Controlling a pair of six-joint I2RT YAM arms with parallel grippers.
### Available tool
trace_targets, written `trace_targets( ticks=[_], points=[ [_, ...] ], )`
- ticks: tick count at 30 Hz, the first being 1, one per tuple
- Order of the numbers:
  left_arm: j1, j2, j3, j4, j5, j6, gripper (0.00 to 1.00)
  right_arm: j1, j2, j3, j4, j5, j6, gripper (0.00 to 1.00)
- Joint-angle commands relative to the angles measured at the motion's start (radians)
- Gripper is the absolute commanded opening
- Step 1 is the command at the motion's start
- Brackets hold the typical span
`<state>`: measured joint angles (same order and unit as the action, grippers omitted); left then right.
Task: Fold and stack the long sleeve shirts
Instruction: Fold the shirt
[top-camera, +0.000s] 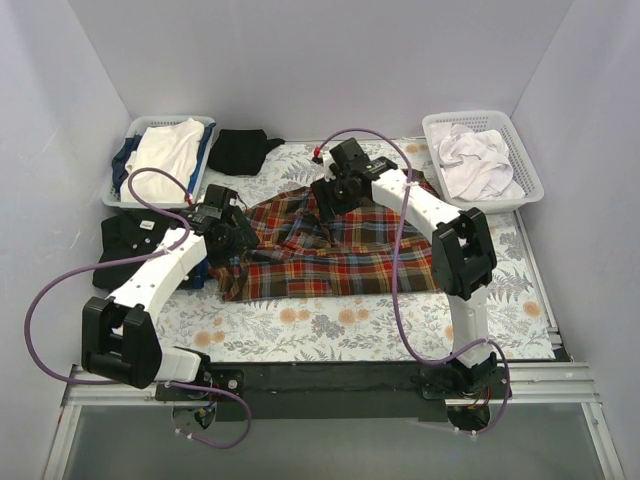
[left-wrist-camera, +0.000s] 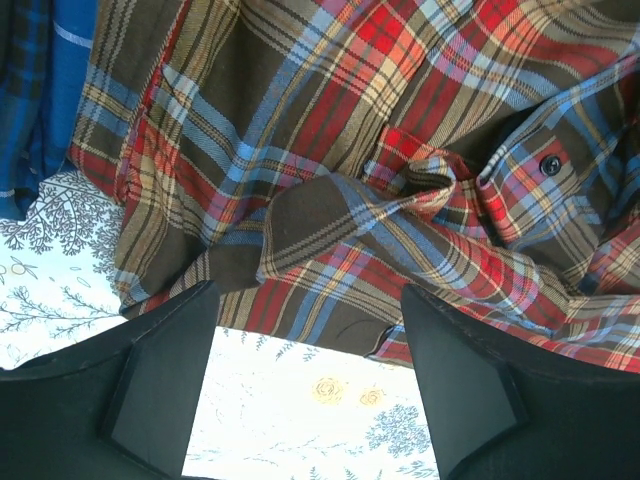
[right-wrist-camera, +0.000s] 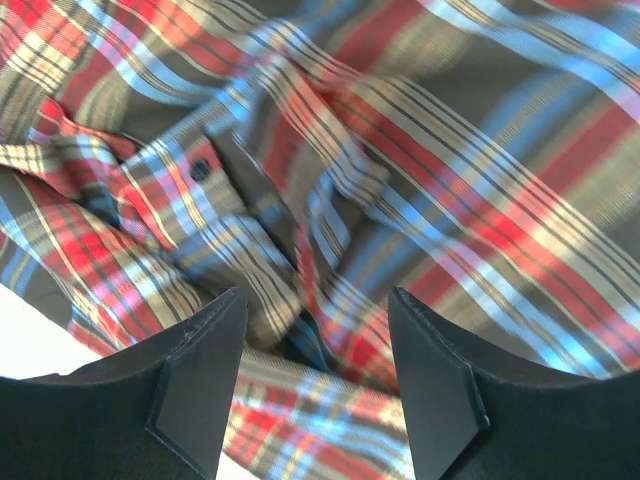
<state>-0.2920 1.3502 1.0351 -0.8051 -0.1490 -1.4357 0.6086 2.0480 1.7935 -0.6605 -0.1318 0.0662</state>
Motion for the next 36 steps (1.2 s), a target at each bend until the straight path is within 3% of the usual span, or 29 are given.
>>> trace_targets(
  ticks=[1,9,11,12,15,23,36],
  points=[
    [0.016,-0.023,-0.004,0.012,0.026,0.009,0.74,0.037,0.066,0.063,0.05,-0.075,-0.028,0.66],
    [0.045,-0.052,0.0,-0.014,0.028,0.029,0.74,0.095,0.224,0.154,0.071,0.032,0.009,0.64],
    [0.05,-0.06,0.006,-0.028,0.023,0.04,0.74,0.099,0.244,0.182,0.073,0.09,0.027,0.58],
    [0.051,-0.065,0.008,-0.029,0.02,0.043,0.74,0.099,0.25,0.199,0.075,0.104,0.036,0.4],
    [0.059,-0.083,0.008,-0.042,0.02,0.054,0.74,0.099,0.229,0.244,0.073,0.185,0.064,0.02],
    [0.065,-0.1,-0.015,-0.028,0.034,0.058,0.74,0.1,0.1,0.337,0.075,0.368,0.057,0.01],
    [0.073,-0.068,-0.03,0.006,0.034,0.077,0.74,0.1,-0.002,0.368,0.136,0.445,0.012,0.01]
  ],
)
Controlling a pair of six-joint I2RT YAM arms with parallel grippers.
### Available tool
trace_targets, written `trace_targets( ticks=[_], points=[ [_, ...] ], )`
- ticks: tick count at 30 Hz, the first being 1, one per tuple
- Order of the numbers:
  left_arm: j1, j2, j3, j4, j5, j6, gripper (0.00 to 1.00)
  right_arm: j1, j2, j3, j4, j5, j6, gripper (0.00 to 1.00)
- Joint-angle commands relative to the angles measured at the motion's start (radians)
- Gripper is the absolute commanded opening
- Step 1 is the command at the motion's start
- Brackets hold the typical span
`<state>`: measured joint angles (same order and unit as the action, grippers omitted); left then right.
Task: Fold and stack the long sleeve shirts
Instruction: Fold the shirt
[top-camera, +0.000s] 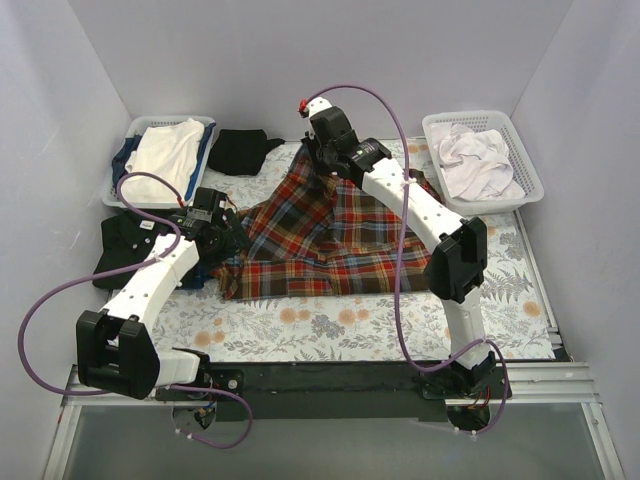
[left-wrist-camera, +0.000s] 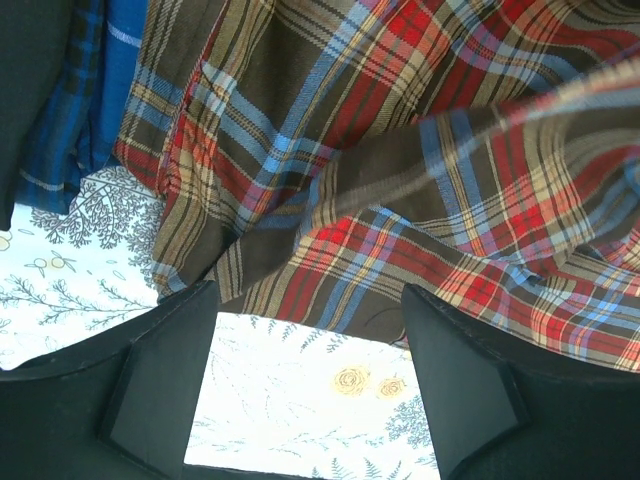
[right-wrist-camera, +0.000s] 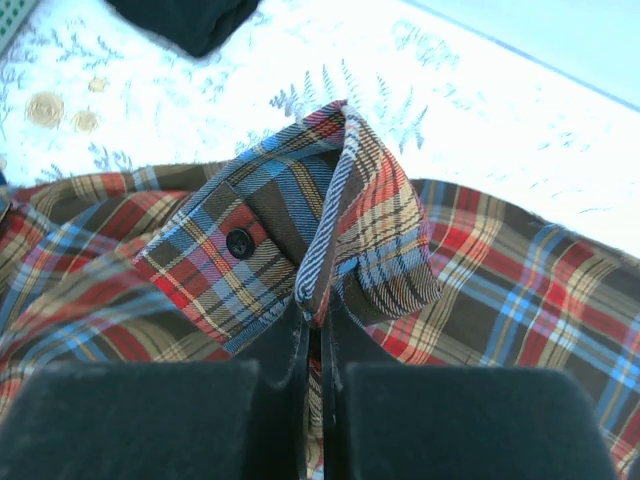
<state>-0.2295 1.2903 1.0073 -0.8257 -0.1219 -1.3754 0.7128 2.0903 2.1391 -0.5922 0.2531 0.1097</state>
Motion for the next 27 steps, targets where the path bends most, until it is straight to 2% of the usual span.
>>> trace_targets(
  ticks=[1,4,7,11,14,15,17,18,22,27],
  points=[
    [0.01,-0.006,-0.003,0.026,0.008,0.018,0.74,-0.004,-0.05,0.024,0.075,0.064,-0.034,0.01],
    [0.01,0.004,0.002,0.031,0.005,0.019,0.74,-0.004,-0.081,0.022,0.117,0.06,-0.05,0.01],
    [0.013,0.009,0.007,0.037,0.002,0.021,0.74,-0.004,-0.134,-0.008,0.196,-0.007,-0.073,0.01],
    [0.018,0.024,0.019,0.045,-0.005,0.019,0.74,-0.004,-0.216,-0.094,0.27,-0.188,-0.107,0.01],
    [0.019,0.04,0.031,0.051,-0.004,0.016,0.74,-0.004,-0.283,-0.214,0.31,-0.247,-0.169,0.01],
    [0.019,0.041,0.031,0.056,0.001,0.013,0.74,-0.004,-0.3,-0.317,0.325,-0.283,-0.177,0.01],
    [0.019,0.047,0.03,0.06,0.005,0.007,0.74,-0.003,-0.36,-0.422,0.367,-0.314,-0.2,0.01],
    [0.019,0.046,0.027,0.068,0.01,0.006,0.74,-0.004,-0.378,-0.538,0.38,-0.319,-0.202,0.01],
    [0.019,0.056,0.007,0.074,0.021,0.006,0.74,-0.003,-0.464,-0.782,0.463,-0.333,-0.197,0.01],
    [0.021,0.073,-0.041,0.112,0.083,0.006,0.73,-0.004,-0.541,-0.912,0.503,-0.334,-0.173,0.01]
  ],
)
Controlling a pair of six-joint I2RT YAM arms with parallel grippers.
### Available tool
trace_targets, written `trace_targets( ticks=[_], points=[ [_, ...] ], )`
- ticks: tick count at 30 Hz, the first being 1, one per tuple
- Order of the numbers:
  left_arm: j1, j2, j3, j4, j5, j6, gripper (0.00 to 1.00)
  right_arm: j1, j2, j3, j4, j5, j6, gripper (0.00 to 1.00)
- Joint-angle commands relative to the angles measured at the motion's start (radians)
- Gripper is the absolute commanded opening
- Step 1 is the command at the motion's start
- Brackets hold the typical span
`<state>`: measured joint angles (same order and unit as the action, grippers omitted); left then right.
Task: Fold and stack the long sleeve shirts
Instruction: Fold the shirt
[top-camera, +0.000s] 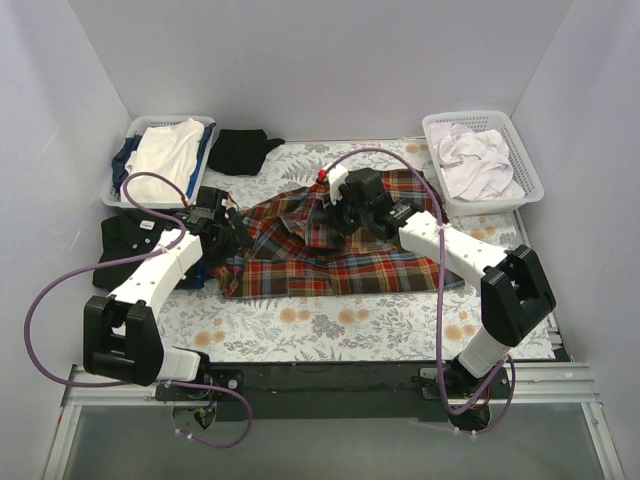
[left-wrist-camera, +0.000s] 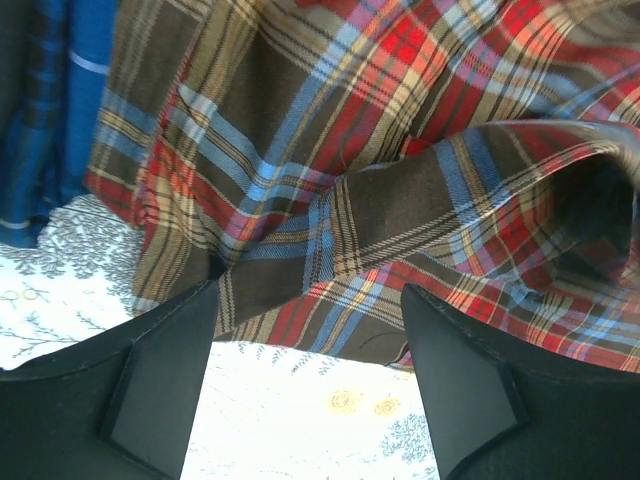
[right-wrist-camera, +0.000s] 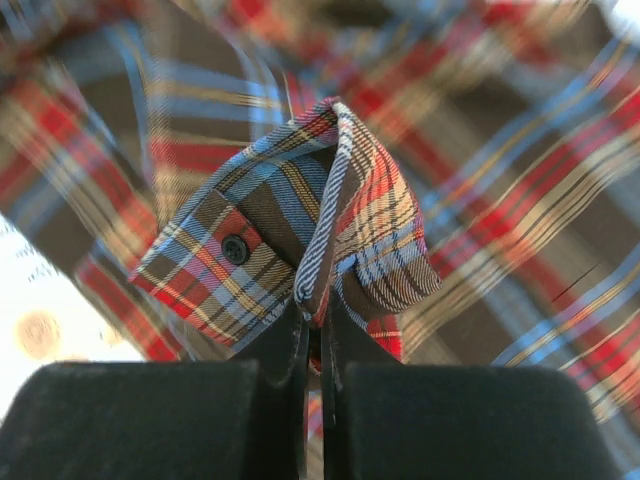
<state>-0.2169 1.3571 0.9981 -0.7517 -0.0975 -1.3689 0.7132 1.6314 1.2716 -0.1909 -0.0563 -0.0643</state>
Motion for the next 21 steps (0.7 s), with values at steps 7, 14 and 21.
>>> trace_targets(
  ticks=[7,14,21],
  points=[
    [0.008,-0.052,-0.107,0.114,0.16,0.07,0.73,-0.004,-0.058,-0.006,0.087,-0.011,0.023,0.01],
    [0.007,0.105,-0.102,0.08,0.0,0.076,0.67,-0.004,-0.044,0.072,0.054,0.036,0.024,0.01],
    [0.017,0.2,-0.035,0.12,-0.114,0.013,0.54,-0.008,-0.11,0.012,0.041,0.05,0.015,0.01]
  ],
)
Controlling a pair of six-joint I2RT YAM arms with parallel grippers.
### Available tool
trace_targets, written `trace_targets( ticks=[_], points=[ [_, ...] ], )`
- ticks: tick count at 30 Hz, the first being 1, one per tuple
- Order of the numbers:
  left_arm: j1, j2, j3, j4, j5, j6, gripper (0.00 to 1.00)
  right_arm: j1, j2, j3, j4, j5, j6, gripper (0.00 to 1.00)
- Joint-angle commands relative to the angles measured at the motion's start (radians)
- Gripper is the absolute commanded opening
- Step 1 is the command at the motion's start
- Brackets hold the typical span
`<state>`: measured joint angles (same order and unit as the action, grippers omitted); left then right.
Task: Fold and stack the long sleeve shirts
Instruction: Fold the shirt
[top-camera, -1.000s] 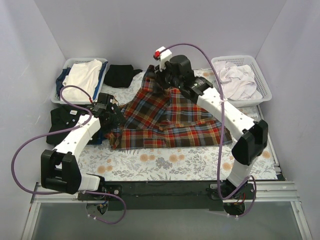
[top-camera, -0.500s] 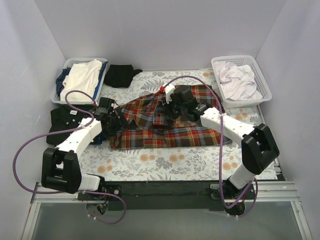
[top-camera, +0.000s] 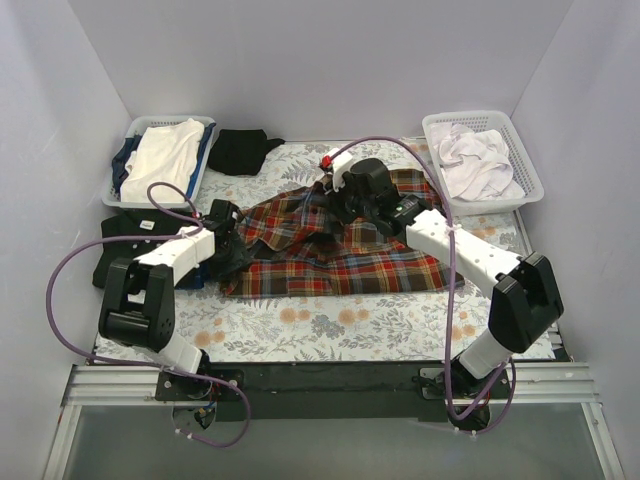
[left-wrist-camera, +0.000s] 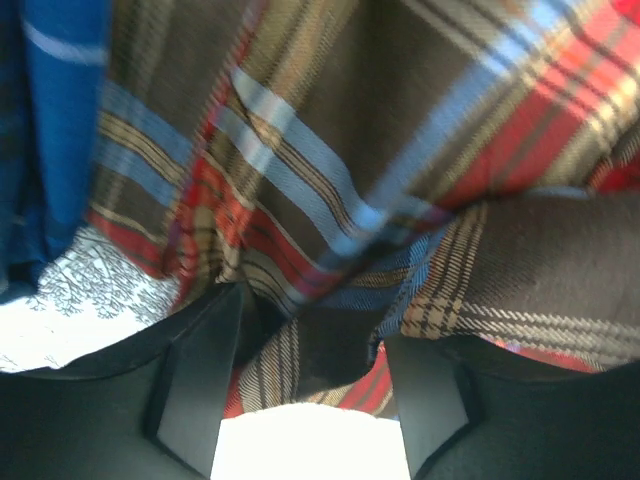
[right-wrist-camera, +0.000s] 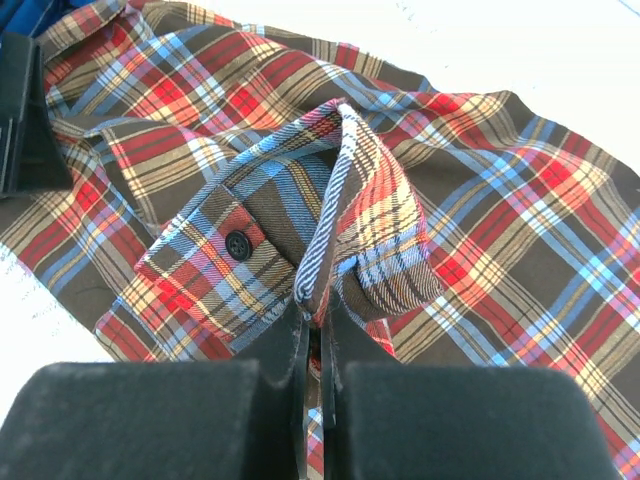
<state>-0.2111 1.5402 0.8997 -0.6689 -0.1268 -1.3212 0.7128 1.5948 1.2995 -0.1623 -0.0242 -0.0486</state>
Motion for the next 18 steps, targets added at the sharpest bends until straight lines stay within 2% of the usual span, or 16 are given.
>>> trace_targets(
  ticks=[1,7,8,11,13,15,18],
  points=[
    [0.015,0.024,0.07,0.038,-0.085,-0.042,0.5,-0.009,-0.091,-0.047,0.006,0.018,0.0,0.01],
    [0.015,0.06,0.045,0.037,-0.083,-0.062,0.3,-0.013,-0.156,-0.172,-0.042,0.049,-0.004,0.01],
    [0.018,0.06,0.036,0.037,-0.083,-0.059,0.24,-0.015,-0.156,-0.189,-0.061,0.065,0.001,0.01],
    [0.021,0.046,-0.001,0.038,-0.076,-0.058,0.16,-0.016,-0.16,-0.2,-0.164,0.055,0.033,0.01],
    [0.021,0.038,-0.022,0.04,-0.073,-0.059,0.14,-0.016,-0.168,-0.204,-0.247,0.031,0.071,0.11],
    [0.022,0.037,-0.028,0.035,-0.073,-0.062,0.13,-0.016,-0.183,-0.229,-0.31,-0.005,0.123,0.28],
    [0.021,0.034,-0.03,0.04,-0.063,-0.064,0.13,-0.016,-0.24,-0.275,-0.377,-0.039,0.182,0.42]
  ],
)
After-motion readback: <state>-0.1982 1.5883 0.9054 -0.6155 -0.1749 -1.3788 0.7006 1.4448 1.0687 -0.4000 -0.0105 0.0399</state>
